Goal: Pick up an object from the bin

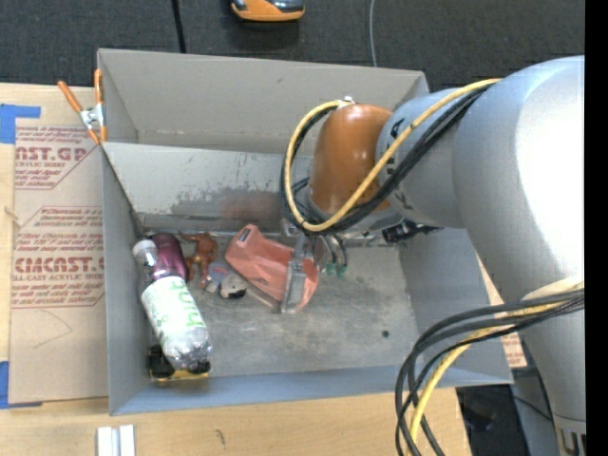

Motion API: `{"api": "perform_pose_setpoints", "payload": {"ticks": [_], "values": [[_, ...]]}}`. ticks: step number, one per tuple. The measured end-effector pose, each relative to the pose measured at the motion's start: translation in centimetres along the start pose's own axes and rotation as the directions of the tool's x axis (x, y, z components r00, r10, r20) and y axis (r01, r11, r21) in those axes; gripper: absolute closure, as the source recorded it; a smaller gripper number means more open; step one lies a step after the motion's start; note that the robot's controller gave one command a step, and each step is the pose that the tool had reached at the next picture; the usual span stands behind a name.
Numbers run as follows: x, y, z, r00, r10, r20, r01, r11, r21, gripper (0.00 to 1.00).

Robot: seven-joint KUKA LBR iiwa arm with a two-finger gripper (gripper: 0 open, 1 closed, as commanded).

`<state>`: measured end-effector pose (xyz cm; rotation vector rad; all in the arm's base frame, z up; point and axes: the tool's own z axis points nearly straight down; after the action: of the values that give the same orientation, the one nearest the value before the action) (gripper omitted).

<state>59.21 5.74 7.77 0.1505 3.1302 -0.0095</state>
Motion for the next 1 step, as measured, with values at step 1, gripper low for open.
{"api": "perform_pose_setpoints", "payload": {"ticks": [1], "values": [[0.04,1.08,0.26,1.000,0.008,0.001,-0.008,1.000,-0.005,0.00]]}}
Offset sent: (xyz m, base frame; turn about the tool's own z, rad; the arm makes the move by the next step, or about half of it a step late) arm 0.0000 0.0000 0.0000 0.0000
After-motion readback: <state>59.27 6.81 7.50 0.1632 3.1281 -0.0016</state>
